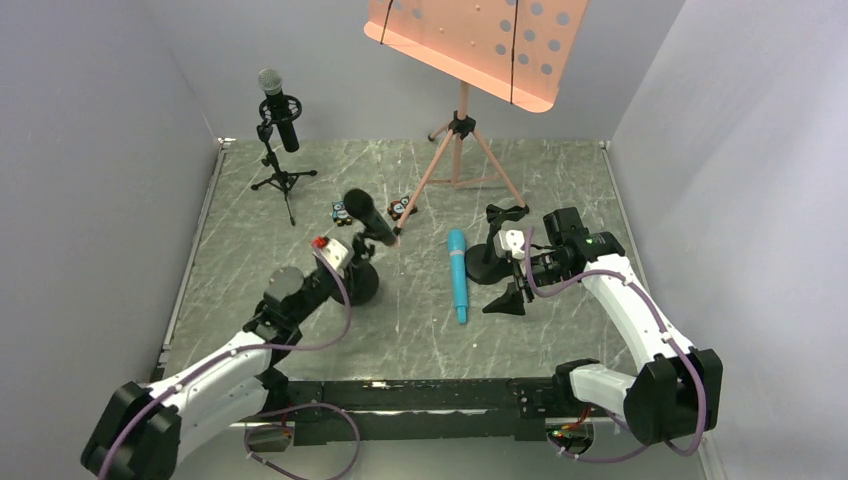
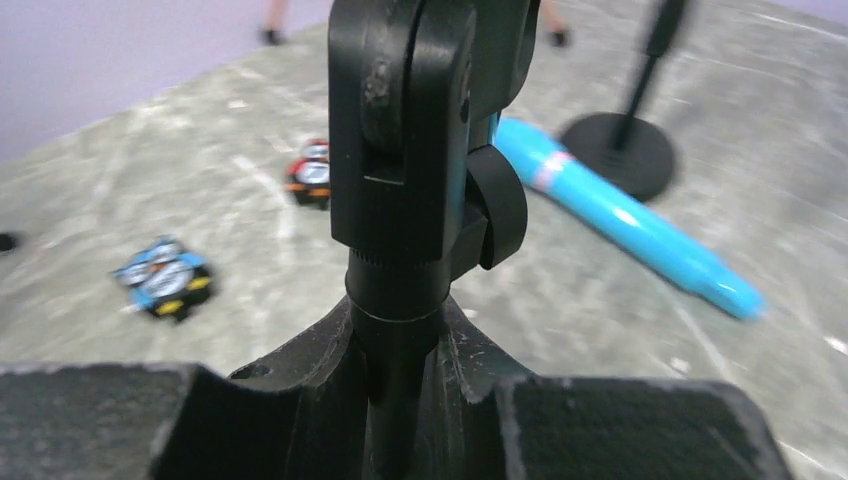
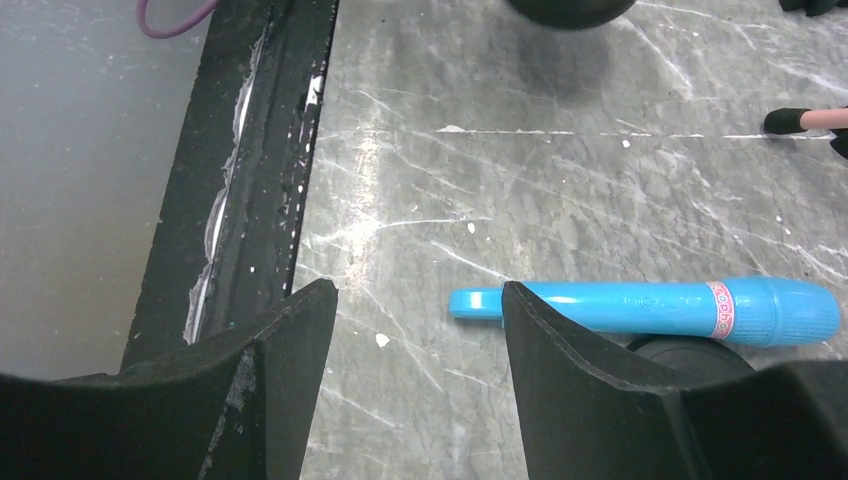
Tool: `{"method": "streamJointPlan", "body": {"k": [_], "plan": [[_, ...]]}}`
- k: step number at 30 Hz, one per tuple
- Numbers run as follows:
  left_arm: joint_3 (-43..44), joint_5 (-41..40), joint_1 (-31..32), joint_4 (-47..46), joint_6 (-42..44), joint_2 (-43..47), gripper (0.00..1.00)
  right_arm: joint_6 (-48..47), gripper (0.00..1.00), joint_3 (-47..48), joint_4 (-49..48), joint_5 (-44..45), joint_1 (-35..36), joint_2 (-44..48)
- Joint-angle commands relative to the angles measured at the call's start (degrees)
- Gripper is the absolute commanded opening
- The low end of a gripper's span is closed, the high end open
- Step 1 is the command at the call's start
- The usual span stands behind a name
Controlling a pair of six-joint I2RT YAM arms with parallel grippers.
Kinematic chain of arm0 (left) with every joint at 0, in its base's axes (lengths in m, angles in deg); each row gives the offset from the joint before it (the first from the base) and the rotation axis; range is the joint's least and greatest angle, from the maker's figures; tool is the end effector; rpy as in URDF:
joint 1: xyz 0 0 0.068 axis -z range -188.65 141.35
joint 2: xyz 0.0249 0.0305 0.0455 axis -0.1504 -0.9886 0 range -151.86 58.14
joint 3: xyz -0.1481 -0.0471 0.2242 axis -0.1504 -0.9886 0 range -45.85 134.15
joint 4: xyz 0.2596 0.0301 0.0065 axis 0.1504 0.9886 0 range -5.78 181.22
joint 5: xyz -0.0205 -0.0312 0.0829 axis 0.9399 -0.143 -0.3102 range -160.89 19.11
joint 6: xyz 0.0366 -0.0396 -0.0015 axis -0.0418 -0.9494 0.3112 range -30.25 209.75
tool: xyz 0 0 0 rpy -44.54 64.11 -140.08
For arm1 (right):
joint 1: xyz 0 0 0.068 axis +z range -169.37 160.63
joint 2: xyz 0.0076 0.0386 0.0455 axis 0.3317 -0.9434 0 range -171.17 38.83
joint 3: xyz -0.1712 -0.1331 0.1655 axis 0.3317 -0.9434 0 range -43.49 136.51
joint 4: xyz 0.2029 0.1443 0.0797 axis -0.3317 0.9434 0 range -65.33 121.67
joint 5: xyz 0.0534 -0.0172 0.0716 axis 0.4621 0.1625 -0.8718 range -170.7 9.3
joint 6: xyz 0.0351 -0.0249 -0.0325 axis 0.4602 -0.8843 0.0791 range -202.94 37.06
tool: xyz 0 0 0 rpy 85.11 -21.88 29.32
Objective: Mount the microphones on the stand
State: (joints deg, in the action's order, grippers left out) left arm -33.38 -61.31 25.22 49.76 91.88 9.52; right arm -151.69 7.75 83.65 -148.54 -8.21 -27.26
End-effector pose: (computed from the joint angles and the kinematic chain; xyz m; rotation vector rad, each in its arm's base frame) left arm 0.1526 -0.1096 0.2123 0.6272 1.5030 -0.5618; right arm 0.1795 0.0690 0.2660 -1.5091 1.4877 1.0988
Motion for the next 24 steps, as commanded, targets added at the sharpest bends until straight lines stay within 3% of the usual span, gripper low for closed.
{"method": "streamJointPlan", "body": {"k": [1,9,13,19,24], "plan": [[7.16,0.28,-11.1,-7.85,-1.06,-3.5,0.0,-2.45,0.67,0.52,0.83,-1.87,-0.33,1.68],[18.57,5.87,-23.72,-16.83,-2.76,-22.1,0.0,-2.56,0.67,0.44,0.87,-1.99,-0.72,2.26],[22.06,7.79,-27.08,-16.76,-4.45,-25.7,0.0,-2.88,0.67,0.44,1.09,-1.9,-0.72,2.35],[15.92,6.14,-30.88,-18.82,-4.8,-24.32,0.0,-3.11,0.67,0.46,1.18,-1.72,-0.7,2.18],[12.36,-1.73,-33.49,-20.8,-3.95,-23.57,0.0,-4.46,0.67,0.99,2.49,-1.74,-0.49,1.22]]}}
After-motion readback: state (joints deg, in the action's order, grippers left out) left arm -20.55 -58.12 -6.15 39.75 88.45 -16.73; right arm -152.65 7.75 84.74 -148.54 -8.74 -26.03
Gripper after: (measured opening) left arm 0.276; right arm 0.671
